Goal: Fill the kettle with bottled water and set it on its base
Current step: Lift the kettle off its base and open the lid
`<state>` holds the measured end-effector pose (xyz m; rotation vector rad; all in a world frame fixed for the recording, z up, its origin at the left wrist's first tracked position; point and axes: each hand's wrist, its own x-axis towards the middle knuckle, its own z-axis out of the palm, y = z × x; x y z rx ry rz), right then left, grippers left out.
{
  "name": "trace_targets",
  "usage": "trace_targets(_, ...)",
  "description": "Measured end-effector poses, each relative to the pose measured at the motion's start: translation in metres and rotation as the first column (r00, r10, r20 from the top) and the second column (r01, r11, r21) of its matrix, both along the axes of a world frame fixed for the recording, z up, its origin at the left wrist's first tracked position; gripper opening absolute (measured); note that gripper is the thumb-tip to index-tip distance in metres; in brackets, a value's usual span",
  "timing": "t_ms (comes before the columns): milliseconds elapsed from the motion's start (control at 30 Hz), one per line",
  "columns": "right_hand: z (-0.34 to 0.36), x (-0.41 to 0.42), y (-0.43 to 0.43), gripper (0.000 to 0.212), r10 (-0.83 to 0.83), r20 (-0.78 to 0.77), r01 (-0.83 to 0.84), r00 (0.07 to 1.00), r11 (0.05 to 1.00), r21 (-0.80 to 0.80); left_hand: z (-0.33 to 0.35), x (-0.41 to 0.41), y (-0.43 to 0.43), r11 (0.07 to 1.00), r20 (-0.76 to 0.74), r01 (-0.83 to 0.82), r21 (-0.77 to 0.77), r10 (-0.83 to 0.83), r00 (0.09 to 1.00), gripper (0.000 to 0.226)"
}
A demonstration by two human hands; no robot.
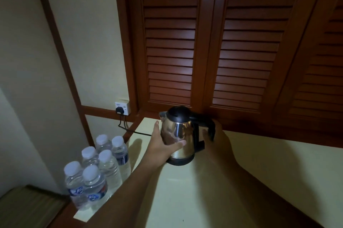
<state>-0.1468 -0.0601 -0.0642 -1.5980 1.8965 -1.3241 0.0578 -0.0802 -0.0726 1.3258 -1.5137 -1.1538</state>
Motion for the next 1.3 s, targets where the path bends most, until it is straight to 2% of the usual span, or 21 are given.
trace_targets(33,-0.002,0.000,-0.002,0.043,-0.013,0.009,0.013,1.000,1.000,-0.003,-0.004,0.001,-0.004,1.000,-0.011,0.016,0.007,-0.016,1.000,0.129)
trace_targets(133,-0.003,-0.001,-0.005,0.039,-0.035,0.003,0.035,0.999,0.999,-0.019,-0.006,-0.001,-0.008,0.999,-0.046,0.029,-0.042,-0.031,0.998,0.096)
trace_targets(167,-0.003,-0.001,-0.005,0.039,-0.038,0.006,0.038,0.999,0.999,-0.025,-0.006,-0.003,-0.008,0.997,-0.067,0.035,-0.062,-0.039,0.997,0.094)
trace_targets(300,0.001,-0.001,0.000,0.035,-0.044,0.027,0.045,0.999,0.997,-0.064,-0.004,-0.005,-0.008,0.993,-0.115,0.024,-0.114,-0.037,0.993,0.095)
trace_targets(433,0.017,-0.005,0.011,0.033,-0.058,0.041,0.063,0.998,0.987,-0.151,0.011,-0.008,-0.001,0.978,-0.132,0.014,-0.210,-0.042,0.990,0.108)
trace_targets(600,0.028,-0.018,0.056,0.039,-0.091,0.008,0.091,0.996,0.972,-0.218,0.025,-0.025,0.039,0.965,-0.184,0.037,-0.260,-0.087,0.979,0.086)
trace_targets(933,-0.006,-0.060,0.153,0.041,-0.125,-0.013,0.123,0.992,0.987,-0.105,-0.012,-0.063,0.131,0.985,-0.136,0.100,-0.142,-0.120,0.983,0.122)
trace_targets(1133,-0.014,-0.081,0.183,0.041,-0.104,0.002,0.104,0.995,0.994,-0.027,-0.024,-0.084,0.163,0.988,-0.086,0.098,-0.119,-0.109,0.990,0.095)
trace_targets(1300,-0.011,-0.092,0.191,0.043,-0.019,-0.006,0.019,1.000,1.000,0.024,-0.028,-0.091,0.180,0.989,-0.063,0.054,-0.136,-0.063,0.996,0.103)
